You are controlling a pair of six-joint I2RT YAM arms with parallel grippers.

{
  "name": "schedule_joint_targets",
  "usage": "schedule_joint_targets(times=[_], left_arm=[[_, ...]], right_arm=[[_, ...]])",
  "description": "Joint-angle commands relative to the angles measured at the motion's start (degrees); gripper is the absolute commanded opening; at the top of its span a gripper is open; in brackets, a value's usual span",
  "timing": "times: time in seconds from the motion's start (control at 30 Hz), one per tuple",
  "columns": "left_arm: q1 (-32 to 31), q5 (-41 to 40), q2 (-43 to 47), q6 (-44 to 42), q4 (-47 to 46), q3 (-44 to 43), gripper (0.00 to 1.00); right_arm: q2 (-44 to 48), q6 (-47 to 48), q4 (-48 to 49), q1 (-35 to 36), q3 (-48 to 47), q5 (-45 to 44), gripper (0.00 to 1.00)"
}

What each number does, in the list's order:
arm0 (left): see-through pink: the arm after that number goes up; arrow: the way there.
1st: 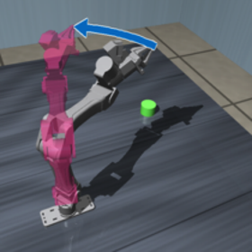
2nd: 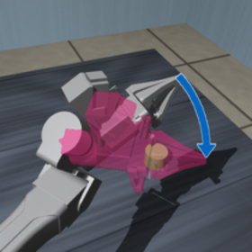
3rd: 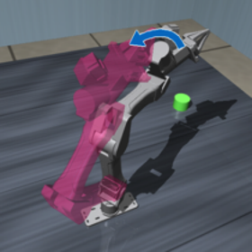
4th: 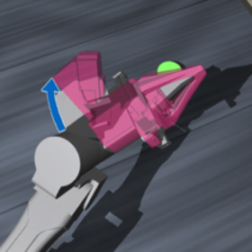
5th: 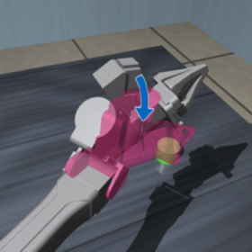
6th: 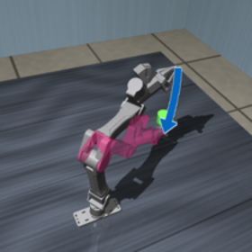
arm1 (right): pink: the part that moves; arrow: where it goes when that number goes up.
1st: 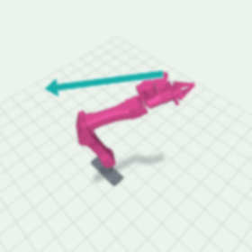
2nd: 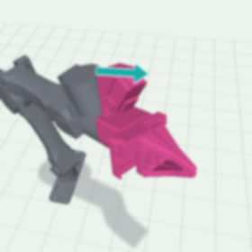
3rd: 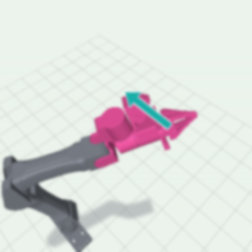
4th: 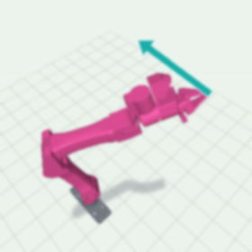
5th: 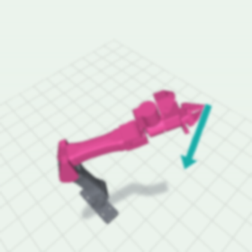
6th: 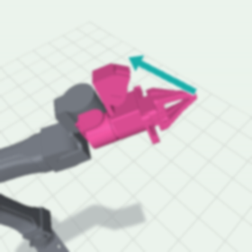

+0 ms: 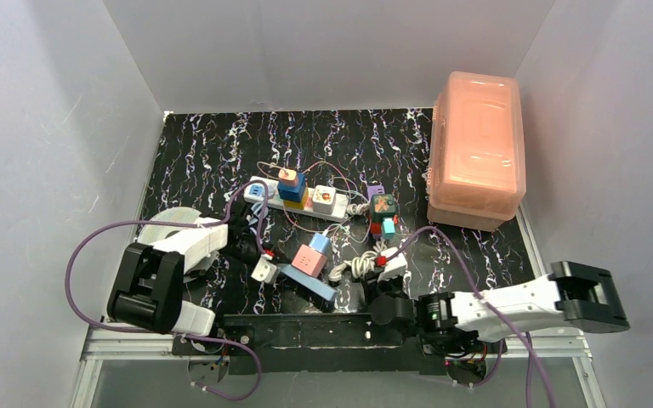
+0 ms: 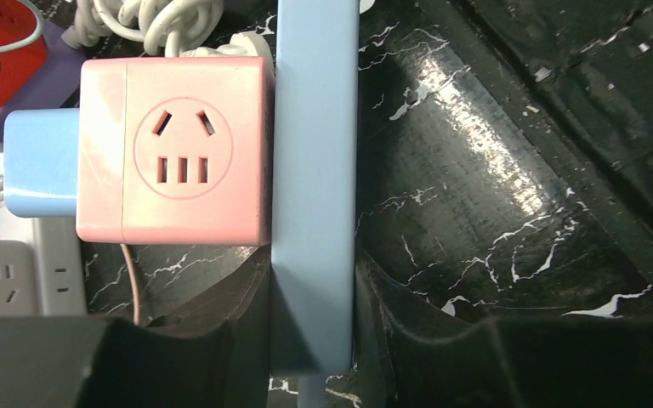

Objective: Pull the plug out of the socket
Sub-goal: Remove the plug from the socket.

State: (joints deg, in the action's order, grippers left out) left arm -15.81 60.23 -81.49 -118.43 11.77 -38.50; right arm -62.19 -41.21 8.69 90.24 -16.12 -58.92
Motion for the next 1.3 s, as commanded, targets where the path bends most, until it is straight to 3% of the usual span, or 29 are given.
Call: schedule_joint_targets(times=[0.0, 0.13, 0.27, 0.53, 0.8, 1.07, 1.27], left_arm=[[0.7, 4.8, 4.5, -36.5, -0.8, 2.9, 0.0], [0.7, 4.2, 7.5, -36.5, -4.7, 5.7, 0.0], [0.7, 1.5, 9.5, -34.3, -14.4, 9.6, 0.0], [0.7, -2.0, 11.2, -28.1, -36.0, 13.3, 0.0], [0.7, -1.6, 17.2, -27.0, -33.8, 15.2, 0.0], [0.7, -0.8, 20.7, -21.6, -35.4, 15.4, 0.0], [0.7, 0.7, 24.0, -18.6, -36.5, 16.4, 0.0]], right_arm=[[12.1, -2.0, -13.6, 0.1, -4.4, -1.6, 0.5], [22.8, 4.8, -10.2, -0.7, -5.5, 5.6, 0.72], [26.9, 8.1, -3.1, -1.5, -5.1, 12.8, 0.8], [9.4, 6.2, -4.9, -5.6, -16.9, 23.0, 0.85], [2.7, 4.3, 11.7, -18.9, -12.5, 42.9, 0.87], [-3.3, 4.8, 25.5, -21.5, -8.9, 47.5, 0.88], [-8.3, 5.7, 30.5, -23.5, -9.0, 47.2, 0.89]])
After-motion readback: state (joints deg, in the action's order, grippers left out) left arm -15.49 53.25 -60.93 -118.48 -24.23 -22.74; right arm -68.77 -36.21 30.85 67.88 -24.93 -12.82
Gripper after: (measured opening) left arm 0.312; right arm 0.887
